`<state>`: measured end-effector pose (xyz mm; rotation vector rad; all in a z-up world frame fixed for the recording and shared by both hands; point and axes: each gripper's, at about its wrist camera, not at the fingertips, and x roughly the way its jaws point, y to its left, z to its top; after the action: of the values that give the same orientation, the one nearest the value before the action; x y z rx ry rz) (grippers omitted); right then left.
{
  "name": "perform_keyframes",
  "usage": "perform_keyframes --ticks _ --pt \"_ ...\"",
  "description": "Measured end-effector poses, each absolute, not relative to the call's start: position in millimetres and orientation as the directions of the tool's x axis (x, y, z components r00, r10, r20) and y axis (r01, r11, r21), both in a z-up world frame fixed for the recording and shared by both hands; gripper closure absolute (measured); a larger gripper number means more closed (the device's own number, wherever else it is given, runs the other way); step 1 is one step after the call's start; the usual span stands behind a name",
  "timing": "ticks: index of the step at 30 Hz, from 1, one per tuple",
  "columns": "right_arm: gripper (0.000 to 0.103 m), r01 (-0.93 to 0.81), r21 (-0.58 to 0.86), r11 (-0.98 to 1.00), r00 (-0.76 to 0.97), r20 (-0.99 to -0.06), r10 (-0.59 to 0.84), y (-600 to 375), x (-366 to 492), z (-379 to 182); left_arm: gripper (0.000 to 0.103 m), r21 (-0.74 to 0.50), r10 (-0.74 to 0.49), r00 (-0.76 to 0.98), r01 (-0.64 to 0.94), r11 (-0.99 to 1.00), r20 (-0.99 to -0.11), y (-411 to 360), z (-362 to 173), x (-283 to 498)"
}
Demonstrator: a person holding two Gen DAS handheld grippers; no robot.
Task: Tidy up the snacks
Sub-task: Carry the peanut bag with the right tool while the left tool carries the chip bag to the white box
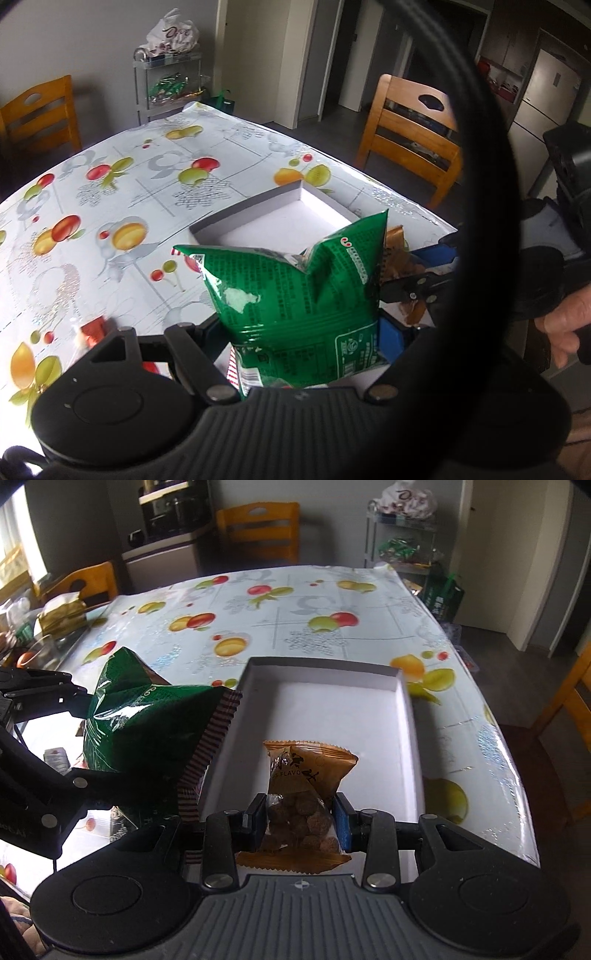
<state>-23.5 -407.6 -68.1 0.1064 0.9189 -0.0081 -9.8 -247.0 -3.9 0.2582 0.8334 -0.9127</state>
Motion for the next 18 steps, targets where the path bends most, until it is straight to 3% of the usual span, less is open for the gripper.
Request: perform_keyframes --ticks 18 --pt "0.065 0.105 0.079 0.991 0.528 -0.849 0.012 -441 -37 -102 0.024 -0.104 -0.562 0.245 0.850 0.517 -0.790 -311 -46 -16"
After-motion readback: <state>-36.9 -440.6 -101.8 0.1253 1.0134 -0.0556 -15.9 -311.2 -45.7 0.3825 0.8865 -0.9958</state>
